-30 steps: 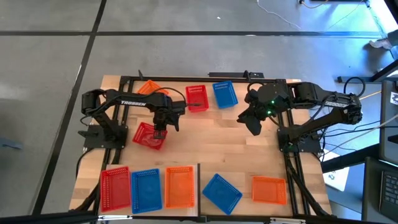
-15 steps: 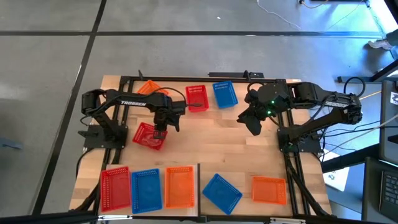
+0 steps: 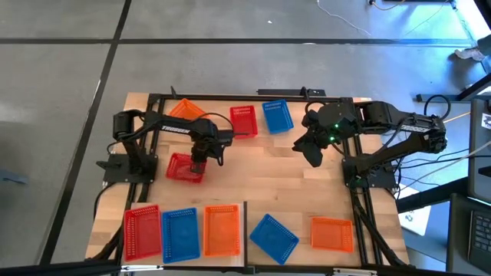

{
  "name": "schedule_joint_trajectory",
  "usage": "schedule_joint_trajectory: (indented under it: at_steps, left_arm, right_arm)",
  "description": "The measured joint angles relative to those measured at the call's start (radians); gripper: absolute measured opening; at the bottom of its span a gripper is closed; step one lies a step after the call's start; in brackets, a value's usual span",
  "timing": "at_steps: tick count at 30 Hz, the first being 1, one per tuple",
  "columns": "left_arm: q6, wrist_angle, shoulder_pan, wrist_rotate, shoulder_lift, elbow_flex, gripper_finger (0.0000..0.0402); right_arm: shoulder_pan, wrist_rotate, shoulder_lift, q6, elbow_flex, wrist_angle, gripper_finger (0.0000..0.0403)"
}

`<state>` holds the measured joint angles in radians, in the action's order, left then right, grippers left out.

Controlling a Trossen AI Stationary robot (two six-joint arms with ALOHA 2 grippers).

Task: Stack baskets on shelf by color
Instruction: Stack the bottom red bin on top of the other red bin on the shelf

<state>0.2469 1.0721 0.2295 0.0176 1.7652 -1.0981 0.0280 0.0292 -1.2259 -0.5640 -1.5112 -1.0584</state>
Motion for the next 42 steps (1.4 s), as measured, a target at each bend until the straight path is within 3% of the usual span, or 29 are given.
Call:
schedule_joint_trajectory:
  at_steps: [8, 12, 23, 31, 38, 42]
  left_arm:
    - [-0.055, 0.088, 0.014, -0.040, -0.083, -0.006, 0.0001]
    - [-0.117, 0.176, 0.034, -0.060, -0.152, -0.071, 0.0000]
    - [-0.481, 0.492, 0.072, -0.095, -0.241, -0.550, 0.0000]
    - [-0.772, 0.502, 0.055, 0.126, -0.270, -0.902, 0.0000]
    - [-1.081, 0.498, -0.025, 0.164, -0.280, -1.058, 0.0000]
    - [-1.235, 0.500, -0.133, 0.097, -0.311, -1.058, 0.0000]
  right_arm:
    - [0.000, -0.002, 0.000, 0.026, 0.000, 0.000, 0.0113]
    - [0.000, -0.012, 0.000, 0.086, 0.000, 0.000, 0.0113]
    - [0.000, -0.011, 0.000, 0.319, 0.000, 0.004, 0.0113]
    - [0.000, -0.009, 0.000, 0.445, 0.000, 0.007, 0.0113]
    - [0.000, -0.009, -0.004, 0.544, 0.000, 0.023, 0.0113]
    - [0.000, -0.009, -0.004, 0.556, 0.000, 0.023, 0.0113]
